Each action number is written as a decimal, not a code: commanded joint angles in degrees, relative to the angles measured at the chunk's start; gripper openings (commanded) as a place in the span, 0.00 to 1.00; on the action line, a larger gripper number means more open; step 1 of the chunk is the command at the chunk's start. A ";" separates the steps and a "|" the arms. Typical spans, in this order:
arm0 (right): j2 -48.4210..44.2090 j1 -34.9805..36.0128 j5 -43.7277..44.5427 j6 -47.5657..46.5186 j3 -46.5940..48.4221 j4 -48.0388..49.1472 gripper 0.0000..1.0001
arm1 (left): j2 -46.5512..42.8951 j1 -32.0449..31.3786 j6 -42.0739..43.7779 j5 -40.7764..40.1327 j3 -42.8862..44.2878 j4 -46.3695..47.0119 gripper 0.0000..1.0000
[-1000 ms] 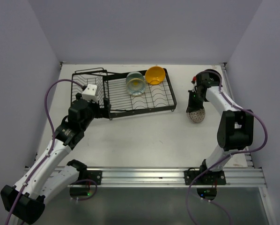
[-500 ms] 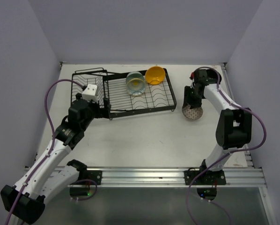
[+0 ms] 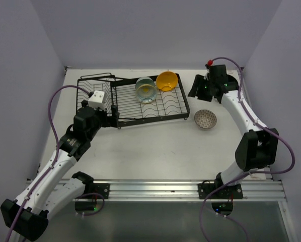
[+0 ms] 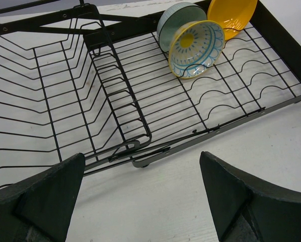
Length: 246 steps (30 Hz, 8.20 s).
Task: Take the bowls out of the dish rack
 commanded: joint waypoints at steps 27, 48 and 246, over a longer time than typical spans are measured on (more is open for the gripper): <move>37.52 29.43 23.62 23.03 33.88 23.72 0.66 | -2.09 -1.15 -1.56 -6.42 0.09 -0.60 1.00; 40.43 31.80 34.00 30.33 33.71 23.63 0.23 | -3.50 -5.46 -0.94 -8.44 0.00 -0.60 1.00; 47.90 28.29 36.73 47.12 39.86 33.47 0.10 | -4.02 -7.57 -0.59 -9.05 -0.18 -0.60 1.00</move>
